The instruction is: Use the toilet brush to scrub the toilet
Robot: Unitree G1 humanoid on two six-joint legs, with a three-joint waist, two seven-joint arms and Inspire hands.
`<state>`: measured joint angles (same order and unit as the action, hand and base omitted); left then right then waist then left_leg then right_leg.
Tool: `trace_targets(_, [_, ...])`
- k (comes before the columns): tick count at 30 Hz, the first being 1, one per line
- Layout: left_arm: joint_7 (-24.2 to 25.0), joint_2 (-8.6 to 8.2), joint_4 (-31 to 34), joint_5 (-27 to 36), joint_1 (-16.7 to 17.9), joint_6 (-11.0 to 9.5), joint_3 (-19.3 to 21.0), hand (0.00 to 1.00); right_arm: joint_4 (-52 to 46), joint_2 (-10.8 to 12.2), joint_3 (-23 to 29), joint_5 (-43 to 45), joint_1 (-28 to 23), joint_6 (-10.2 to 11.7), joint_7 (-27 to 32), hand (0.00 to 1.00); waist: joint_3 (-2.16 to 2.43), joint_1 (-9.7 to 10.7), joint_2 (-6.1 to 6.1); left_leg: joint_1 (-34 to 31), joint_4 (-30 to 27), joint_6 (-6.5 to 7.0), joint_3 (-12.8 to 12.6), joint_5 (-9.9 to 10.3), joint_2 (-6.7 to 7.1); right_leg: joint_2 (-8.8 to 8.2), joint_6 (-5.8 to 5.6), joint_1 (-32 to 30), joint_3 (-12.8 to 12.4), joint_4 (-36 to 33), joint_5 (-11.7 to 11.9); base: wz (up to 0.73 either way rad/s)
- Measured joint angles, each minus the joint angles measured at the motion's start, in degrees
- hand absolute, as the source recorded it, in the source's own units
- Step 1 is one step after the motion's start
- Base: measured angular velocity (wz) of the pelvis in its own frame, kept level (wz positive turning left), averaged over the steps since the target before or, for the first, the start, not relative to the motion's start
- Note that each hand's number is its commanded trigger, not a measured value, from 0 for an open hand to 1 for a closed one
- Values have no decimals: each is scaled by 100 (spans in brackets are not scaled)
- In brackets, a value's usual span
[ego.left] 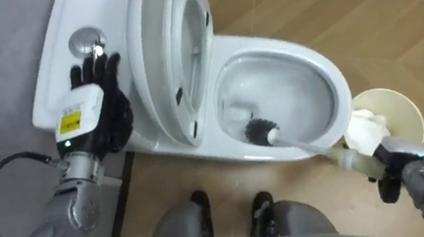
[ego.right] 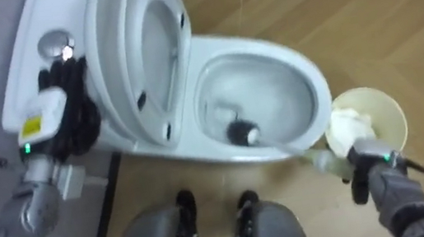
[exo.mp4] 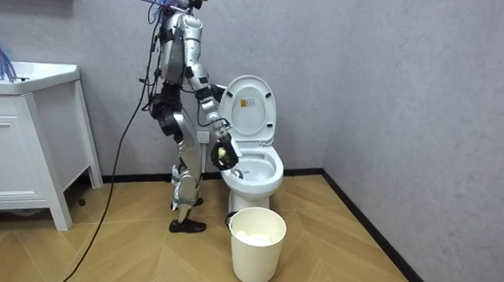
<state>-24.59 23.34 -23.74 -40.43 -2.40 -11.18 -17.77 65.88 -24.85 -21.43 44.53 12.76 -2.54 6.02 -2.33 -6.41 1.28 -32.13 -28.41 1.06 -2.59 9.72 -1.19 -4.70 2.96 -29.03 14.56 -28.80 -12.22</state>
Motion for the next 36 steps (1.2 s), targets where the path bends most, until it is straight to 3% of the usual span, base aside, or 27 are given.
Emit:
trace_targets(2, [-32,4,-93,58,-421,0,-132,0,51,-109,-236,-53,389,-1,61,100,-34,-117,19,-339,-42,-28,19,-102,25,-51,30,-381,9,-179,15,13])
trace_targets(4, [-141,3,-266,142,-942,-3,-342,0,63,-191,-441,-47,835,1,159,100,-64,-194,-37,-693,-23,-51,161,-260,74,-78,91,-714,103,-231,128,27])
trace_targets(6, [-200,6,-434,245,-1301,-9,-521,0,74,-191,-543,-131,1153,-2,227,100,-130,-296,-42,-860,-7,-98,214,-345,77,-75,150,-881,138,-250,188,13])
trace_targets(9, [-318,23,-609,268,-1751,-11,-736,0,136,-260,-732,-173,1726,-103,381,100,-181,-356,-32,-1117,96,-117,210,-548,108,-154,230,-1213,193,-381,234,14])
trace_targets(12, [-504,137,-766,285,-2093,-13,-822,0,135,-263,-925,-172,2114,-215,384,100,-244,-369,67,-1154,309,-172,187,-706,102,-176,316,-1328,237,-359,306,10])
trace_targets(15, [-558,254,-867,288,-2368,-16,-930,0,143,-266,-1060,-185,2353,-236,465,100,-296,-369,155,-1238,328,-182,273,-715,77,-127,375,-1380,292,-304,362,9])
trace_targets(20, [-737,470,-881,383,-2506,-16,-951,0,145,-312,-1115,-190,2871,-246,617,100,-341,-313,242,-1384,412,-230,268,-839,76,-181,459,-1594,370,-342,450,-4])
trace_targets(23, [-837,519,-905,333,-2508,-5,-899,0,131,-327,-1097,-177,2942,-240,775,100,-346,-149,266,-1425,416,-230,271,-839,89,-279,496,-1617,496,-406,428,12])
trace_targets(29, [-836,517,-1016,76,-2492,5,-870,0,-110,-324,-1169,334,2941,-249,685,100,-339,-163,314,-1336,405,-231,269,-840,92,-293,465,-1520,556,-354,484,-8])
trace_targets(32, [-822,495,-1076,81,-2483,5,-955,0,-492,-338,-1407,623,2628,-257,585,100,-330,-182,292,-1233,397,-233,289,-842,59,-252,459,-1360,606,-262,501,0])
trace_targets(34, [-822,480,-1135,119,-2470,5,-1063,0,-678,-347,-1621,869,2386,-294,478,100,-289,-225,192,-1217,357,-233,357,-842,54,-189,458,-1279,615,-174,498,-4])
trace_targets(36, [-784,425,-1181,264,-2473,26,-1258,0,-703,-344,-1778,850,2055,-462,437,100,-250,-245,-36,-1202,297,-210,414,-856,65,-165,415,-1201,625,-131,495,0])
